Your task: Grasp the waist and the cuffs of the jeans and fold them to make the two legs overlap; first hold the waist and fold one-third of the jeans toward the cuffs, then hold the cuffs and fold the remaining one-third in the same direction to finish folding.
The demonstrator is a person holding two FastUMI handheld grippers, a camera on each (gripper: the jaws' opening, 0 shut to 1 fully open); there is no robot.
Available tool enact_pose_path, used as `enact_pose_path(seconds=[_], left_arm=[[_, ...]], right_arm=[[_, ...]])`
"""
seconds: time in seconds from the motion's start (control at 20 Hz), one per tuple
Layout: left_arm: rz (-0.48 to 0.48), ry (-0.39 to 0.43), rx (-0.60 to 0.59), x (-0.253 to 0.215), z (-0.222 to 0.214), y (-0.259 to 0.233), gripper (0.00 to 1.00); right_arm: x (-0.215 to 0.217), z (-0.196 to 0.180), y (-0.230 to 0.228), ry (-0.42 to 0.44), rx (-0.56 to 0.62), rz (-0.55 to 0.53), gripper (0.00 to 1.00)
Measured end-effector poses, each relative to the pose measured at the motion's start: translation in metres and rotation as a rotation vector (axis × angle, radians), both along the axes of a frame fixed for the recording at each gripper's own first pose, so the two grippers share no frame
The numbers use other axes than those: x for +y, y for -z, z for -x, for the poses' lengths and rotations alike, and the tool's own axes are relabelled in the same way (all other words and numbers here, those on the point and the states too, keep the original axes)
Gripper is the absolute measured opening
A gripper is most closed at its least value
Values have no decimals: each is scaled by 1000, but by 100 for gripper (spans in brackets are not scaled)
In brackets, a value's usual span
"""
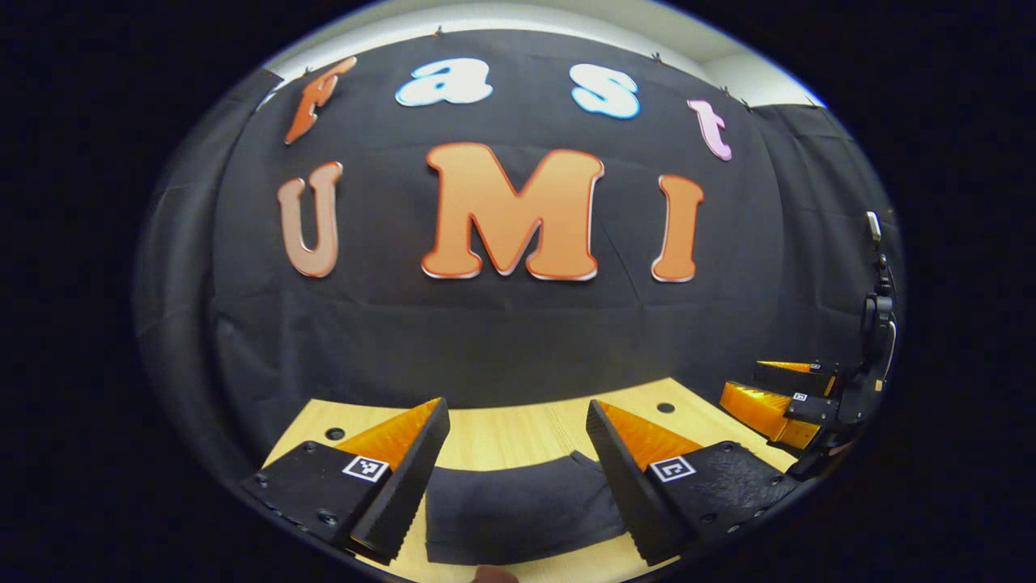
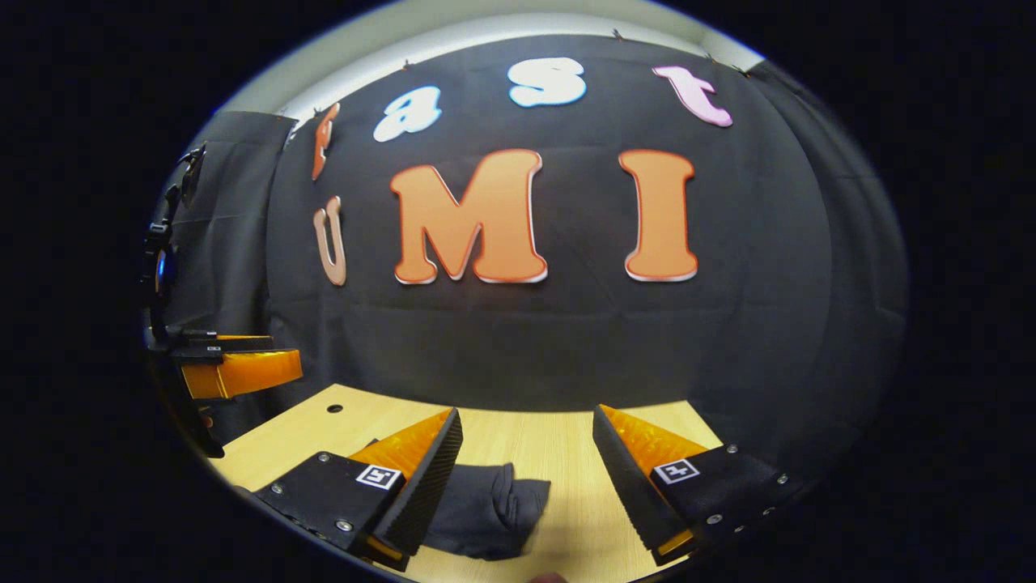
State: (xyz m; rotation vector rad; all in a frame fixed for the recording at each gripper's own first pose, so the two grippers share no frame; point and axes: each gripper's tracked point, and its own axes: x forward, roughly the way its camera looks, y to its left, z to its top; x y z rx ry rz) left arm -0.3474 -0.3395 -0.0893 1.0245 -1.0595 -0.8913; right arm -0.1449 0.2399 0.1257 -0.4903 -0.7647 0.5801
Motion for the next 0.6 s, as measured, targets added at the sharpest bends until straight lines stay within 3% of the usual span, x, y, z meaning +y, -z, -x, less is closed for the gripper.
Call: enact_pose_path(seconds=[0.2, 0.6], left_arm=[[91, 64, -74, 34, 21, -23, 100], [137, 120, -98, 94, 43, -41, 100]], right_arm=[[21, 39, 11, -51, -85, 49, 98], [58, 71, 55, -67, -101, 74, 98]])
